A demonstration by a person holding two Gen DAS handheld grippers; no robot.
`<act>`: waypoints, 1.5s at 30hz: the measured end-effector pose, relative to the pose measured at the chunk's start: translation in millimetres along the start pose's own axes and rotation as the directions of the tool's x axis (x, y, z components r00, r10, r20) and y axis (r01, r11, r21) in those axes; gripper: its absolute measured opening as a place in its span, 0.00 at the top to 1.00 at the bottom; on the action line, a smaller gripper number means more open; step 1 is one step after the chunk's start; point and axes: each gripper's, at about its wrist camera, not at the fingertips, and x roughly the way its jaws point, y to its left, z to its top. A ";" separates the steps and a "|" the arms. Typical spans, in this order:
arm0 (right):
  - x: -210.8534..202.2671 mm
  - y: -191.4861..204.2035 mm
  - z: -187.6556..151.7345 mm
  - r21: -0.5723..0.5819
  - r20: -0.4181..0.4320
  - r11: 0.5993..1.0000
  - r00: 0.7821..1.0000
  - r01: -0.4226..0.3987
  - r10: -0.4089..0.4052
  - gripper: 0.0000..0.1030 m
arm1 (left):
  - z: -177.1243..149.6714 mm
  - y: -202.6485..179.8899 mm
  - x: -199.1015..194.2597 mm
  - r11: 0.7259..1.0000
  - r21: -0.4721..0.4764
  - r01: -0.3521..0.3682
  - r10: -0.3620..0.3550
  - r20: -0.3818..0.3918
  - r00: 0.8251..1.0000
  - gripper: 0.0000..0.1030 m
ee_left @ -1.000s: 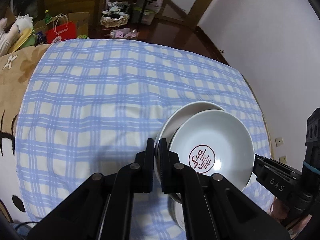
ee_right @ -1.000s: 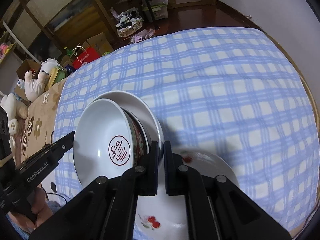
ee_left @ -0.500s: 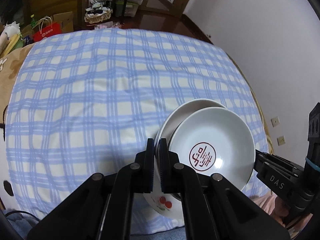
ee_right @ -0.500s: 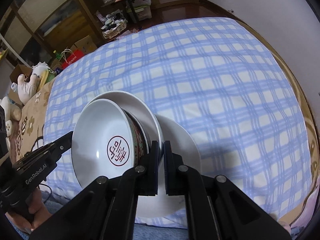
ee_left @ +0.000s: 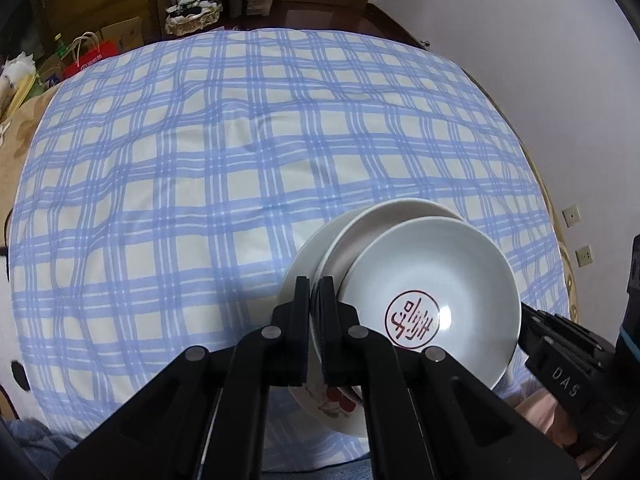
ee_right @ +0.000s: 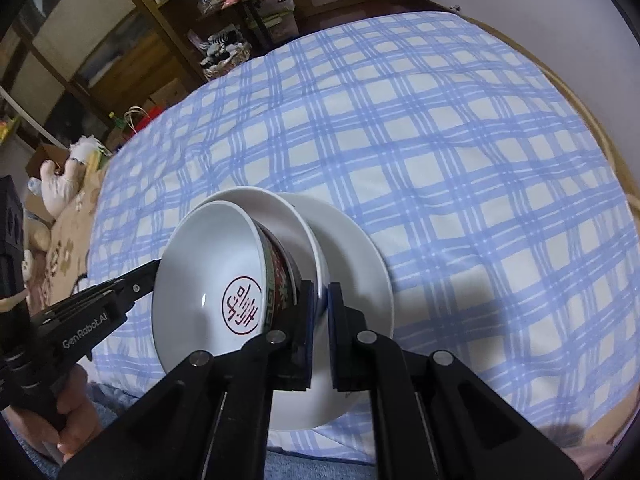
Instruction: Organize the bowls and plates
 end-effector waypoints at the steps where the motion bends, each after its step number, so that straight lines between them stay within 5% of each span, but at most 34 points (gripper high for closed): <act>1: -0.2 -0.5 -0.1 -0.004 0.003 1.000 1.000 -0.008 0.008 0.93 | 0.5 -0.2 0.3 1.000 0.011 0.002 -0.002 -0.002 1.000 0.97; 6: -2.7 -0.3 -3.9 -0.028 0.043 0.999 0.999 -0.016 0.017 0.92 | 0.6 3.1 -0.2 1.000 0.001 0.014 -0.014 0.007 1.000 0.93; 15: -11.0 -7.4 -8.8 -0.003 0.092 1.000 0.996 -0.015 0.015 0.82 | -6.9 -0.7 -5.4 0.996 0.048 -0.080 0.078 0.043 0.996 0.79; 20: -37.2 -5.3 -12.4 -0.027 0.200 0.999 0.979 0.037 -0.031 0.82 | -13.6 -3.4 -20.6 0.988 0.076 -0.133 0.126 0.084 0.988 0.77; 25: -67.2 -8.6 -18.0 -0.038 0.294 0.996 0.954 0.080 -0.065 0.74 | -23.2 0.7 -53.8 0.986 0.051 -0.156 0.145 0.174 0.974 0.59; 30: -101.9 -12.3 -33.4 -0.050 0.383 0.991 0.919 0.126 -0.097 0.52 | -37.3 0.4 -99.7 0.976 0.051 -0.211 0.189 0.281 0.941 0.50; 35: -135.3 -14.0 -49.7 -0.046 0.468 0.988 0.877 0.149 -0.110 0.45 | -56.9 -1.5 -148.9 0.979 0.014 -0.201 0.178 0.409 0.895 0.37; 45: -181.6 4.0 -77.0 -0.087 0.647 0.977 0.757 0.194 -0.093 0.12 | -100.7 -15.7 -187.9 0.974 0.024 -0.223 0.164 0.605 0.779 0.04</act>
